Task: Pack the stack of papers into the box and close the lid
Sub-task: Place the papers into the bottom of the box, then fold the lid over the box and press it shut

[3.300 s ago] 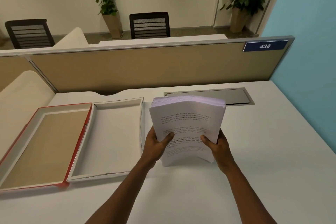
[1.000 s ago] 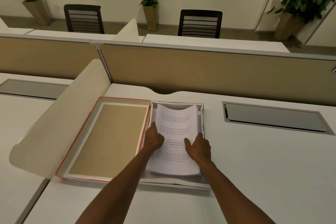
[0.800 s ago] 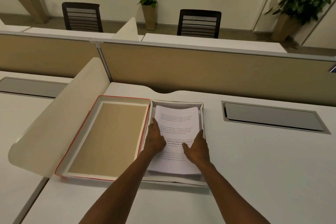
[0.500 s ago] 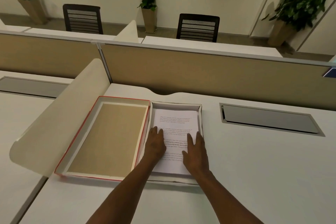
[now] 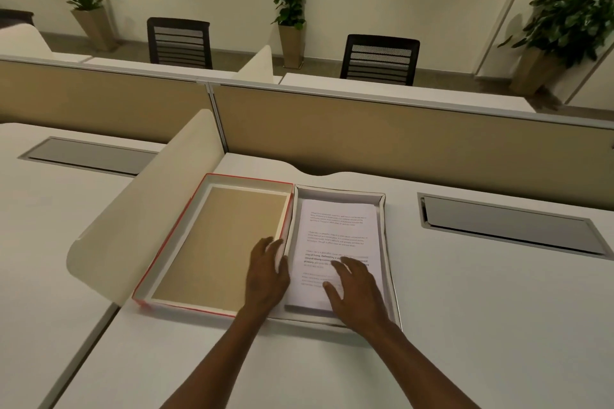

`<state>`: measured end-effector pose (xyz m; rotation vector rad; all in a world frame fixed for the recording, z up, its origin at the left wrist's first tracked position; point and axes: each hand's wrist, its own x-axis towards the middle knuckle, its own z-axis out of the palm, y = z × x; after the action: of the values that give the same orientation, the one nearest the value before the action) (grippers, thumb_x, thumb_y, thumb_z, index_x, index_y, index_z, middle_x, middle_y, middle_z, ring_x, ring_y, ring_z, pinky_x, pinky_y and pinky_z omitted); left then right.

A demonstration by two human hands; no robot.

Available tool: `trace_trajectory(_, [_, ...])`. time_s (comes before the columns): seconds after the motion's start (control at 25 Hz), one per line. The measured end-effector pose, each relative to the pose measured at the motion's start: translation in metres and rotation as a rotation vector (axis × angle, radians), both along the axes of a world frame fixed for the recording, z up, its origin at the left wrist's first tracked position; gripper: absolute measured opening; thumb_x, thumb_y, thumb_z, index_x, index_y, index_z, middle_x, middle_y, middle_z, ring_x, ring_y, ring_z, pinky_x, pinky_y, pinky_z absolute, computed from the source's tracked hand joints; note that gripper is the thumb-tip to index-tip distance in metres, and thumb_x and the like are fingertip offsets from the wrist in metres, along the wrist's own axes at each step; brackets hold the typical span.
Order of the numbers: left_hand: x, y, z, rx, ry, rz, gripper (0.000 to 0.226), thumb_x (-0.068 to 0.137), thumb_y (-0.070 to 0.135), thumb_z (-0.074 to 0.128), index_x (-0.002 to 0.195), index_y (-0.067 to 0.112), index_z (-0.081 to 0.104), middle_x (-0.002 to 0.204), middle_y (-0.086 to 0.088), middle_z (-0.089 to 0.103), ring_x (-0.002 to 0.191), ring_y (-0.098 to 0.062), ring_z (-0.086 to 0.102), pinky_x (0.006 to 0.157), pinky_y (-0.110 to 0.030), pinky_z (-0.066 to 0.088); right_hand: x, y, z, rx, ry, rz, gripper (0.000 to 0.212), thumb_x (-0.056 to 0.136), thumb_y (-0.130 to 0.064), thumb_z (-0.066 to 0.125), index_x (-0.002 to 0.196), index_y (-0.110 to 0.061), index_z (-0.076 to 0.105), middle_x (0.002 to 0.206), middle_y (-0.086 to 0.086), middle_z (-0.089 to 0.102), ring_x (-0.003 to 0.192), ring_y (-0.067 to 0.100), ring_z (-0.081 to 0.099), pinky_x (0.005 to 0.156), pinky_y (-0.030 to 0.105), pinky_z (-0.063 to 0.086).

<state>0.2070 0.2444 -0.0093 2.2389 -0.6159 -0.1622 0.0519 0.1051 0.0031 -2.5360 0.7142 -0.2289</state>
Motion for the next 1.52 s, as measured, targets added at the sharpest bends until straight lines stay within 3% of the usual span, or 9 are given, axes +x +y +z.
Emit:
trace_trajectory(0.2, [0.041,0.078,-0.002,0.162,-0.014,0.173,0.047,0.095,0.018,0.062,0.140,0.010,0.054,0.149,-0.017,0.049,0.141,-0.033,0.041,0.117,-0.047,0.039,0.023,0.062,-0.003,0.013,0.091,0.187,0.065,0.097,-0.051,0.046,0.155,-0.024,0.031,0.164,0.001,0.026,0.152,0.021,0.019,0.123,0.038,0.016])
trace_trajectory(0.4, [0.080,0.119,0.004,0.428,-0.095,0.169,0.057,0.094,0.024,0.062,0.147,0.007,0.046,0.155,-0.025,0.039,0.148,-0.042,0.030,0.121,-0.052,0.028,0.051,0.095,-0.009,-0.048,0.211,0.304,0.068,0.099,-0.049,0.043,0.158,-0.025,0.018,0.168,0.003,0.011,0.155,0.024,0.007,0.124,0.045,0.012])
trace_trajectory(0.56, [0.101,0.132,0.010,0.574,-0.071,0.249,0.068,0.093,0.031,0.061,0.153,0.010,0.035,0.158,-0.027,0.031,0.147,-0.045,0.026,0.121,-0.056,0.021,0.062,0.103,-0.017,-0.096,0.262,0.321,0.065,0.100,-0.046,0.041,0.157,-0.022,0.020,0.168,0.005,0.009,0.155,0.026,0.005,0.122,0.049,0.015])
trace_trajectory(0.68, [0.113,0.140,0.010,0.620,0.033,0.290,0.072,0.095,0.032,0.057,0.155,0.012,0.024,0.154,-0.025,0.033,0.139,-0.045,0.038,0.118,-0.057,0.026,0.062,0.106,-0.021,-0.110,0.280,0.311,0.063,0.101,-0.046,0.039,0.156,-0.019,0.024,0.168,0.003,0.007,0.155,0.025,0.003,0.122,0.052,0.015])
trace_trajectory(0.8, [0.132,0.146,0.012,0.589,0.143,0.325,0.070,0.097,0.024,0.053,0.156,0.007,0.020,0.146,-0.027,0.044,0.130,-0.046,0.048,0.111,-0.053,0.038,0.061,0.108,-0.018,-0.113,0.269,0.314,0.062,0.101,-0.044,0.039,0.155,-0.015,0.026,0.169,0.003,0.002,0.155,0.026,0.001,0.122,0.053,0.017])
trace_trajectory(1.0, [0.156,0.154,0.045,0.481,0.114,0.311,0.031,0.081,0.007,0.063,0.110,-0.002,0.066,0.116,-0.026,0.069,0.107,-0.044,0.064,0.088,-0.042,0.053,0.056,0.106,-0.013,-0.100,0.271,0.325,0.064,0.102,-0.046,0.035,0.153,-0.007,0.029,0.167,0.004,0.011,0.154,0.027,0.003,0.120,0.051,0.021])
trace_trajectory(1.24, [0.163,0.165,0.104,0.299,0.169,0.165,0.056,0.087,-0.003,0.062,0.142,0.004,0.054,0.137,-0.024,0.060,0.123,-0.041,0.059,0.104,-0.047,0.048,0.060,0.103,-0.008,0.002,0.225,0.310,0.066,0.100,-0.054,0.036,0.154,-0.017,0.031,0.166,0.003,0.018,0.155,0.025,0.006,0.121,0.049,0.021])
trace_trajectory(1.4, [0.135,0.166,0.137,0.045,0.224,0.081,0.054,0.091,0.009,0.067,0.141,0.026,0.055,0.143,-0.009,0.057,0.112,-0.033,0.062,0.090,-0.044,0.052,0.060,0.100,0.009,0.143,-0.028,0.182,0.055,0.098,-0.050,0.050,0.144,-0.020,0.050,0.155,0.003,0.044,0.145,0.018,0.034,0.117,0.033,0.030])
trace_trajectory(1.52, [0.107,0.154,0.162,-0.128,0.241,0.015,0.050,0.088,0.016,0.071,0.132,0.036,0.062,0.131,0.002,0.063,0.103,-0.023,0.064,0.077,-0.043,0.059,0.075,0.097,0.044,0.363,-0.268,0.028,0.042,0.094,-0.043,0.061,0.129,-0.020,0.064,0.130,-0.001,0.067,0.109,0.009,0.065,0.091,0.024,0.050])
